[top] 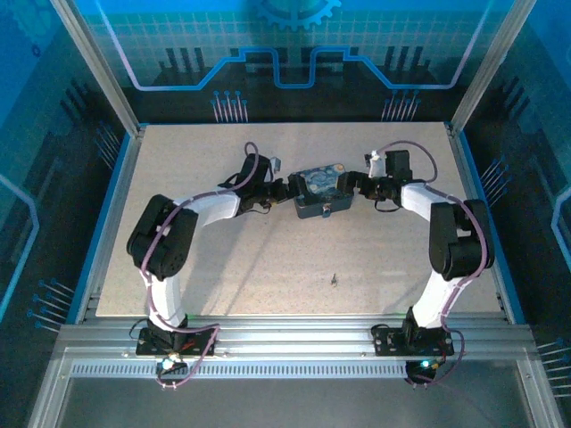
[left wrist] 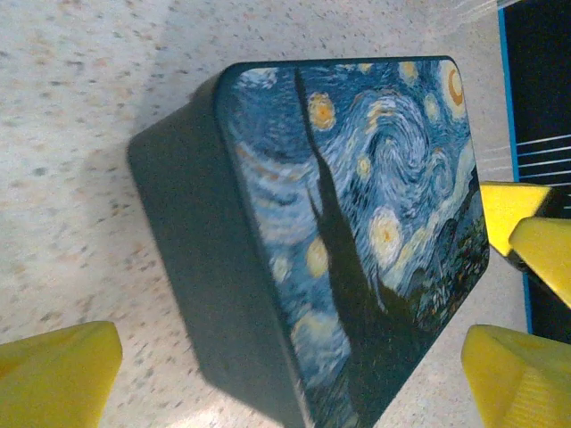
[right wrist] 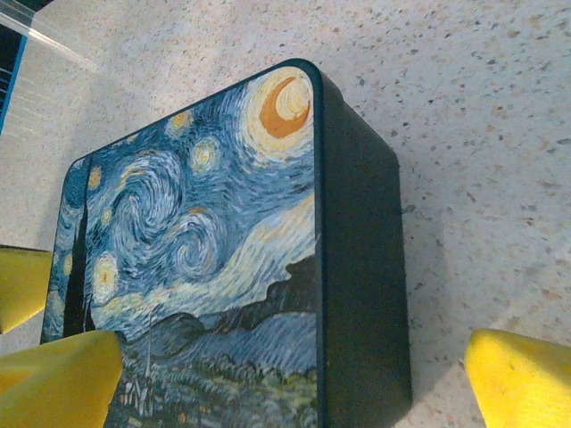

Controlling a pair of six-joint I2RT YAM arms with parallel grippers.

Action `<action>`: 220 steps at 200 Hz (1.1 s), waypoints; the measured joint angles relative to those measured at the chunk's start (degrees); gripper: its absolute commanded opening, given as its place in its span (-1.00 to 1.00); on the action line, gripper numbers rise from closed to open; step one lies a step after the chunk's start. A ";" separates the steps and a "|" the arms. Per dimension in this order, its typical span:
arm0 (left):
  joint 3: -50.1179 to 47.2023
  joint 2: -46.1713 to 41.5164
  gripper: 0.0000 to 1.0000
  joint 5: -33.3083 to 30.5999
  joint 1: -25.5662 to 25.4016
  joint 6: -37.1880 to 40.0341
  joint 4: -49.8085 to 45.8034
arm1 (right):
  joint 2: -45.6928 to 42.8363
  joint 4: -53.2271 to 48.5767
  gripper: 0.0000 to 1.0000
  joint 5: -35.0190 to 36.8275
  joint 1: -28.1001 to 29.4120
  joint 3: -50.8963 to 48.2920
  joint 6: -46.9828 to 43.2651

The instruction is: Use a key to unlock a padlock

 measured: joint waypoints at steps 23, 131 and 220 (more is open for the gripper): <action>1.46 2.45 0.97 1.75 -0.20 -1.05 1.38 | 1.79 0.39 0.96 -2.08 0.00 0.83 -0.24; 3.76 4.02 0.84 5.44 -0.11 -1.22 0.98 | 1.75 2.34 0.85 -8.98 0.90 -0.61 -2.40; -0.96 -0.59 0.85 1.73 1.81 0.66 -1.18 | -8.26 6.03 0.87 -6.71 9.01 -13.33 0.48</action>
